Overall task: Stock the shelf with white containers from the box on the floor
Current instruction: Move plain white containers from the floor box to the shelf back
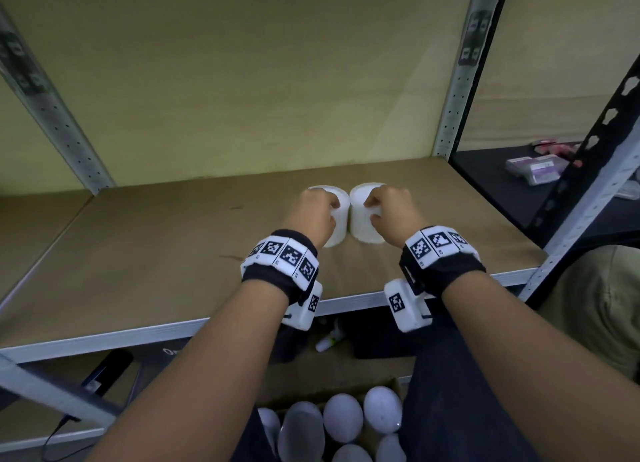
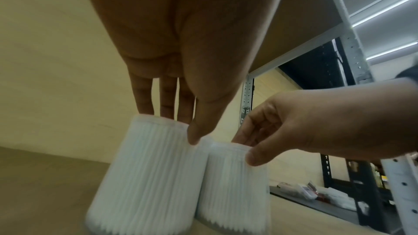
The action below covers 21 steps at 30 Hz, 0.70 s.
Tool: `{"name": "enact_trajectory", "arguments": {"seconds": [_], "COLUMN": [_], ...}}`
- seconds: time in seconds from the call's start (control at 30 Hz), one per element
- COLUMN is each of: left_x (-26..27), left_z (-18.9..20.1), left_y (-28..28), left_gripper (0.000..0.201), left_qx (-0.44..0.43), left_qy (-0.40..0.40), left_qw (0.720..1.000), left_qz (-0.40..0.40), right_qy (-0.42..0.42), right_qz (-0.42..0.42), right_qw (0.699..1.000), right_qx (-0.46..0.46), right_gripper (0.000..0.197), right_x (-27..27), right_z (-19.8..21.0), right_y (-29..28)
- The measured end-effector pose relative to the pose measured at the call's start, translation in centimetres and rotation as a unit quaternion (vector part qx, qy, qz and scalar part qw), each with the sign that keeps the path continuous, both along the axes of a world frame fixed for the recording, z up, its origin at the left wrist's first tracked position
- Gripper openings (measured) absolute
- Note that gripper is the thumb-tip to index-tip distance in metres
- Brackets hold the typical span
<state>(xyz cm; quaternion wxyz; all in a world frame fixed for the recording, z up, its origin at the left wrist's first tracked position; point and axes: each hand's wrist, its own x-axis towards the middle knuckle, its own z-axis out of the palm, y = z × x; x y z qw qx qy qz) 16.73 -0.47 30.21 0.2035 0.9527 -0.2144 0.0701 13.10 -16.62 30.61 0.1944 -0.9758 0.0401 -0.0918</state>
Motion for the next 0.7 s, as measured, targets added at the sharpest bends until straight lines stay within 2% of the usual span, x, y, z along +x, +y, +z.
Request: {"name": "enact_trajectory", "arguments": {"seconds": [0.13,0.3,0.57,0.7], "left_x": [3.3,7.3,12.3,14.8], "left_z": [0.3,0.9,0.9,0.6], "left_y": [-1.4,-2.9,-5.7,-7.0], "left_gripper": [0.037,0.038,0.022,0.027], "left_qx": [0.015,0.023,0.064,0.049], "left_qy": [-0.007,0.023,-0.023,-0.031], "left_qw": [1.000,0.999,0.997,0.998], "left_qz": [0.007,0.003,-0.022,-0.018], "right_qy": [0.024,0.015,0.032,0.030], "right_qz": [-0.019,-0.034,-0.049,-0.063], "right_qw": [0.999,0.999,0.994,0.992], "right_qx": [-0.008,-0.006,-0.094,-0.110], "right_gripper": [0.032,0.028,0.030,0.031], "right_x": [4.2,8.5,14.4,16.7], "right_z": [-0.2,0.2,1.1,1.3], "right_y": [-1.0,-2.2,-3.9,-4.6]}}
